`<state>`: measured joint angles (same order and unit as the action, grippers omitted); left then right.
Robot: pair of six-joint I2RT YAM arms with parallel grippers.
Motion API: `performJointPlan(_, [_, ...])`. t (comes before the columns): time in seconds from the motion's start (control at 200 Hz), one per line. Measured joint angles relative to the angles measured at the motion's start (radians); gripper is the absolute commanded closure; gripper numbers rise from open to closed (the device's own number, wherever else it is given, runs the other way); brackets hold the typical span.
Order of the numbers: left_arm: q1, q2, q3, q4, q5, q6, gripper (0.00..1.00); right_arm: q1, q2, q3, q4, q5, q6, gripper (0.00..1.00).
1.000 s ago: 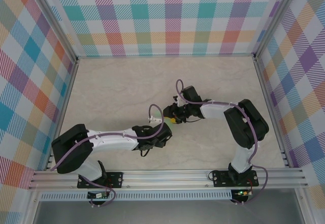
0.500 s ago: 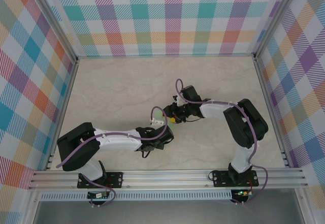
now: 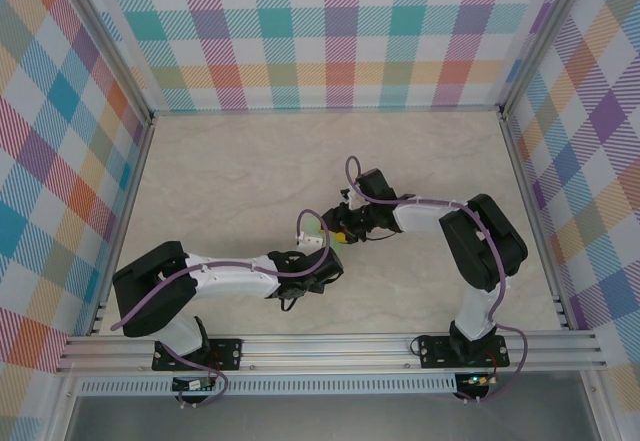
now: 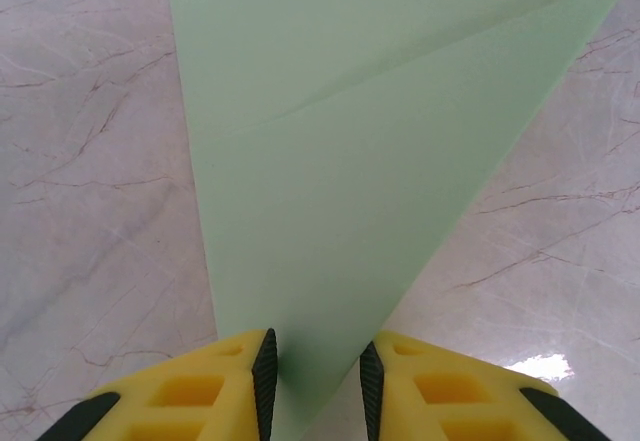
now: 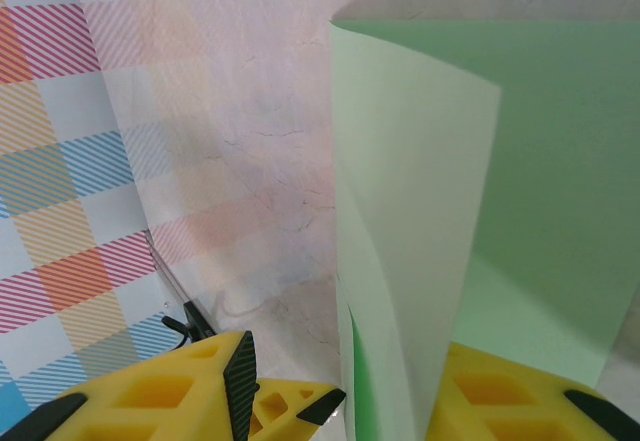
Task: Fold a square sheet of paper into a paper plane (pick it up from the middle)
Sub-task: Fourth fold the wing at the center of the table.
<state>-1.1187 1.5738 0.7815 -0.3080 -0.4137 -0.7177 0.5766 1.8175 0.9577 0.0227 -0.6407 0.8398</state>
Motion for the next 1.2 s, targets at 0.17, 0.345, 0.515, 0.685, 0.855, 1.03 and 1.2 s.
performJointPlan(0.17, [0.000,0.000,0.000,0.000,0.000,0.000,0.75,0.000,0.000,0.000,-0.002,0.000,0.000,0.58])
performJointPlan(0.345, [0.000,0.000,0.000,0.000,-0.001,0.004,0.81,0.000,0.000,0.000,-0.003,0.000,0.000,0.58])
performJointPlan(0.515, [0.000,0.000,0.000,0.000,-0.008,0.011,0.84,0.000,-0.001,0.000,-0.017,0.003,-0.005,0.58])
performJointPlan(0.685, [0.001,-0.008,-0.013,0.015,-0.014,0.031,0.86,0.000,-0.031,0.000,-0.065,0.029,-0.024,0.57])
performJointPlan(0.855, [0.016,-0.032,-0.043,0.063,0.003,0.060,0.90,-0.006,-0.139,-0.011,-0.116,0.088,-0.053,0.53])
performJointPlan(1.03, [0.055,-0.087,-0.104,0.148,0.073,0.101,0.91,-0.008,-0.264,-0.061,-0.157,0.168,-0.072,0.52])
performJointPlan(1.2, [0.110,-0.146,-0.163,0.220,0.162,0.133,0.92,-0.008,-0.299,-0.113,-0.168,0.205,-0.071,0.52])
